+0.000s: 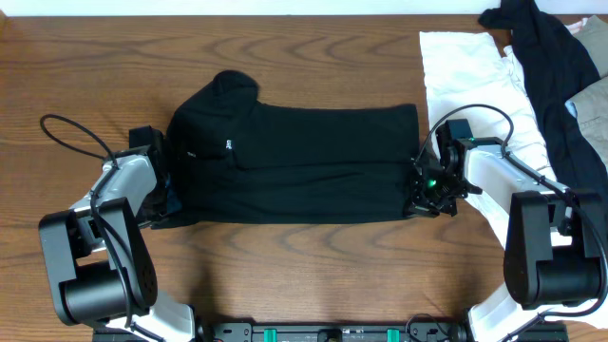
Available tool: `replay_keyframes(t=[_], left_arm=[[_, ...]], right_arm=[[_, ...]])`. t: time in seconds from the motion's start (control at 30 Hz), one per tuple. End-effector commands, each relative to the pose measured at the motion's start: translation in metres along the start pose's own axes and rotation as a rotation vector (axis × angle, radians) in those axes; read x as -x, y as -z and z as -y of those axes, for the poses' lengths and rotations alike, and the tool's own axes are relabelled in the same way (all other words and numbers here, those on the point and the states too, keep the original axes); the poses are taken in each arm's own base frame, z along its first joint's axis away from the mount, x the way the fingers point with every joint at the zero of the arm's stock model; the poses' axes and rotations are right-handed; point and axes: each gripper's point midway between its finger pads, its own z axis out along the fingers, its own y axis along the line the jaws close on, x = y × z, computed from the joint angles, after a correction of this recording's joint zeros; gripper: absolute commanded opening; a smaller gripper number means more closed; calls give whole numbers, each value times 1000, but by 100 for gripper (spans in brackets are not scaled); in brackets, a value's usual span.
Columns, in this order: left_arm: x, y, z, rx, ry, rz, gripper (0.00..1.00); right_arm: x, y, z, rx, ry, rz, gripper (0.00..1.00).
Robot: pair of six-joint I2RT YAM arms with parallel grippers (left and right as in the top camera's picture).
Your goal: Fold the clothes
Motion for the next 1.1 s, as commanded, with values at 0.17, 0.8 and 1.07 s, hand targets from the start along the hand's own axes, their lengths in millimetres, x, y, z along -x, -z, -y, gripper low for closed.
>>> replay_keyframes(t=[0.17,0.8,1.07], left_arm=[[5,11,-8,5,73,43,6],[84,169,32,-590,103,629,80],[113,191,84,-728,-17,664,77]], right_arm=[[-2,-3,23,-118,-2,11,6],[71,175,-59,-19,289,677,56],[89,139,-44,-43,292,585,69]])
